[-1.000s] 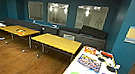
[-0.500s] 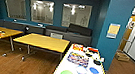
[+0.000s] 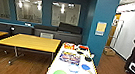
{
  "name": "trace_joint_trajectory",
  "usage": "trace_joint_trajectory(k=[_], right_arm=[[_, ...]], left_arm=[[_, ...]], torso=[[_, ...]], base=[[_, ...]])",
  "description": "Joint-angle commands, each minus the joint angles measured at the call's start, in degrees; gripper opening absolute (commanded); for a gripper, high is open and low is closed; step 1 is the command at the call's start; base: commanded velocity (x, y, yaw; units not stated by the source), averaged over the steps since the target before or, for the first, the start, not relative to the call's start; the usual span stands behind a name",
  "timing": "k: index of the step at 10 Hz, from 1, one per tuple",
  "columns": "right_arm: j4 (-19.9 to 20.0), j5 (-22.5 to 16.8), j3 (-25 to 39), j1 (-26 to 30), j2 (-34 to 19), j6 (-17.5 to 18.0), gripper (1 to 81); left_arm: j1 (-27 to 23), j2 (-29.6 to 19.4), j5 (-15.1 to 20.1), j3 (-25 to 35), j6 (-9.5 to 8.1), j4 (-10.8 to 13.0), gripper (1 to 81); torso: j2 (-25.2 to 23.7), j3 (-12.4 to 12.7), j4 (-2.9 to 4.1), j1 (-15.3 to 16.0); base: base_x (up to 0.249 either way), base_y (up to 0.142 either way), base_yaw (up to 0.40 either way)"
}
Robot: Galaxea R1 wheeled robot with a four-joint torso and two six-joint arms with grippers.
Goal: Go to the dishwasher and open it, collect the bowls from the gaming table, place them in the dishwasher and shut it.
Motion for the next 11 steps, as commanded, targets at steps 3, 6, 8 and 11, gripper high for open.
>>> trace_joint_trajectory(k=[3,6,8,11], right_arm=[[0.08,-3.22,0.12,2.70,-0.28,-0.03,81.1],[0.43,-3.14,0.12,2.43,-0.29,-0.03,81.1],[0.52,-3.05,0.21,2.43,-0.29,-0.02,81.1],[0.52,-2.61,0.21,2.17,-0.38,-0.03,81.1]], left_arm=[[-2.07,-0.25,2.61,0.23,-0.27,-0.24,81.1],[-2.07,-0.25,2.61,0.23,-0.27,-0.24,81.1],[-1.98,-0.34,2.61,0.23,-0.27,-0.24,81.1],[-1.98,-0.34,2.61,0.23,-0.27,-0.24,81.1]], torso=[[0.00,0.00,0.00,0.00],[0.00,0.00,0.00,0.00],[0.00,0.00,0.00,0.00],[0.00,0.00,0.00,0.00]], base=[[0.000,-0.052,-0.051],[0.000,0.000,0.000],[0.000,0.000,0.000],[0.028,0.000,0.000]])
